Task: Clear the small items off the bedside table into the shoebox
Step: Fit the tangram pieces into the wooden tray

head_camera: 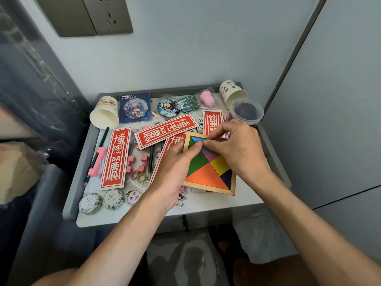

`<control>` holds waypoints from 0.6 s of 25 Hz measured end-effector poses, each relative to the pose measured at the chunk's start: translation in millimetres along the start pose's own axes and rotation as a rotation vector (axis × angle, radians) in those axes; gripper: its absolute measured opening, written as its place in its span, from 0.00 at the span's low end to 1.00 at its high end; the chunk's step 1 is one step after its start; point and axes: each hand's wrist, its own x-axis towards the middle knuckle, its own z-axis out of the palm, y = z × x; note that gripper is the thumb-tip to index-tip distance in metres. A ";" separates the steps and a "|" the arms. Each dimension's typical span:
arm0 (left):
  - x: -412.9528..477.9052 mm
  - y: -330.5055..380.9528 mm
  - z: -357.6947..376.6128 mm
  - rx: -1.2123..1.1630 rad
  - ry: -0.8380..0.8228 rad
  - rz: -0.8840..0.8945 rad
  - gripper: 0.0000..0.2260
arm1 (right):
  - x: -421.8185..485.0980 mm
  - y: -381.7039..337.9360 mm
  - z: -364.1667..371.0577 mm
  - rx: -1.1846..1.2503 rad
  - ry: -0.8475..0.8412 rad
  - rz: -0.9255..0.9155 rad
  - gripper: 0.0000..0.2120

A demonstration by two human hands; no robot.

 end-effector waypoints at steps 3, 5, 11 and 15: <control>0.6 -0.4 -0.8 -0.009 0.021 0.000 0.05 | 1.6 0.1 3.5 -0.017 0.019 0.039 0.08; 1.5 0.1 -1.8 -0.033 0.063 -0.009 0.05 | 3.1 1.2 -0.9 0.253 -0.037 0.171 0.08; 3.7 -0.6 -2.6 0.001 0.072 -0.080 0.05 | 0.0 7.2 -3.3 0.345 -0.143 0.248 0.07; 6.6 -2.8 -1.4 0.023 0.074 -0.086 0.04 | -2.8 15.3 -3.7 0.342 -0.168 0.202 0.05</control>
